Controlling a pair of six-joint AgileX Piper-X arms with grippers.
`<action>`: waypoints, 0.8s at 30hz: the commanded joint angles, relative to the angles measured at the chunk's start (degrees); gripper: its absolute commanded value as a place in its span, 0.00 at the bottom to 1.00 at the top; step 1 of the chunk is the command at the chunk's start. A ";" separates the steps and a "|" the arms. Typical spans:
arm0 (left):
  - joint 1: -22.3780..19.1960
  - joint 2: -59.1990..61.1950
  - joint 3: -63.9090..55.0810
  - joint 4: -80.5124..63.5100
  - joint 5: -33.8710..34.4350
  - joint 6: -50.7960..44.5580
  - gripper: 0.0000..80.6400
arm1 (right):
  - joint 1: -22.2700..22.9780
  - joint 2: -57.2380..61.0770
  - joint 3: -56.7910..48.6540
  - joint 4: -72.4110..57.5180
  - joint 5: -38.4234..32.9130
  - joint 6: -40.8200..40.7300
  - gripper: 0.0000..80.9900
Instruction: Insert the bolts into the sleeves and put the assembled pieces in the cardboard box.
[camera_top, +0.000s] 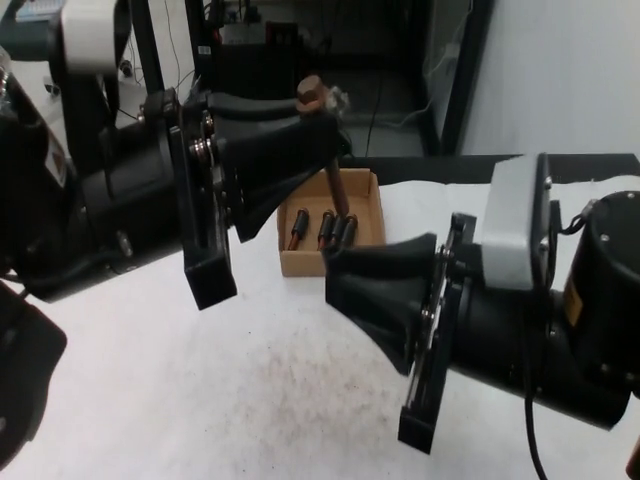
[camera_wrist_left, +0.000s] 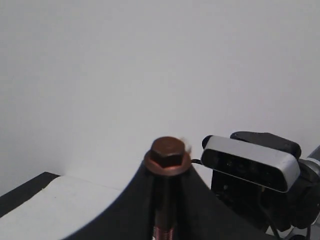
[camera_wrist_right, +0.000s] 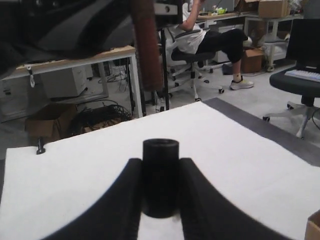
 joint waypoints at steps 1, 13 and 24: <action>0.13 -0.21 -0.67 -0.63 0.85 3.26 0.00 | -0.04 -0.02 -0.16 -3.14 1.18 0.39 0.01; 0.13 -0.21 -0.67 0.31 2.48 6.10 0.00 | -0.04 -0.02 -0.16 -2.34 3.60 0.39 0.01; 0.13 -0.21 -0.67 5.99 1.70 12.67 0.00 | -0.04 -0.02 -0.16 -2.34 2.14 0.39 0.01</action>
